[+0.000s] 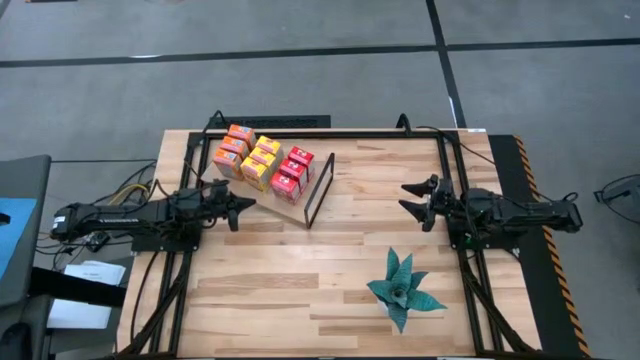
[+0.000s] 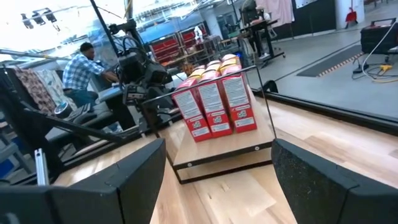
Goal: Stack cereal on shelf
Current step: Return to Home Position
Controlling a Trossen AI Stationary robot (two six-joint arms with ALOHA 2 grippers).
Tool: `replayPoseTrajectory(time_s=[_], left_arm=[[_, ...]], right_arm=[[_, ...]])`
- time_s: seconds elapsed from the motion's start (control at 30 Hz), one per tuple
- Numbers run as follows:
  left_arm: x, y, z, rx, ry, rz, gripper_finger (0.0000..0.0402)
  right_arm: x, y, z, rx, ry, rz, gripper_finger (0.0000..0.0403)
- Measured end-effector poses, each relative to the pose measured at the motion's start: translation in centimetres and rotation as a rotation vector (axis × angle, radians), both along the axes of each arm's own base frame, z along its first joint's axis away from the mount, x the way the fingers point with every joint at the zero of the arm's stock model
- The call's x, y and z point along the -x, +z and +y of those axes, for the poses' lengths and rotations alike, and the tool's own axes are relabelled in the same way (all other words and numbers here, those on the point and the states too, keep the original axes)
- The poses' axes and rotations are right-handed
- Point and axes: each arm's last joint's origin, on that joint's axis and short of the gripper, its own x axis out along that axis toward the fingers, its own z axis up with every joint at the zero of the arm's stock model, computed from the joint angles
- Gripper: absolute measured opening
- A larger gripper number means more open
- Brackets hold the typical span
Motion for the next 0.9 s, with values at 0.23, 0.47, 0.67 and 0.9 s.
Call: replayPoseTrajectory(time_s=[0.23,0.47,0.67,0.9], left_arm=[[0.0,-0.1,-0.1,-0.002,-0.026,0.007,0.0000],[0.0,-0.1,-0.1,-0.022,-0.030,0.015,0.0000],[0.5,0.9,-0.3,-0.035,-0.049,-0.100,0.0000],[1.6,2.9,-0.4,-0.060,-0.043,-0.308,0.0000]], right_arm=[[0.0,-0.1,0.0,0.001,0.002,0.004,0.0317],[0.0,-0.1,0.0,0.002,0.002,0.006,0.0317],[0.0,-0.1,0.0,0.002,0.002,0.008,0.0317],[0.0,-0.1,0.0,0.002,0.005,0.008,0.0317]])
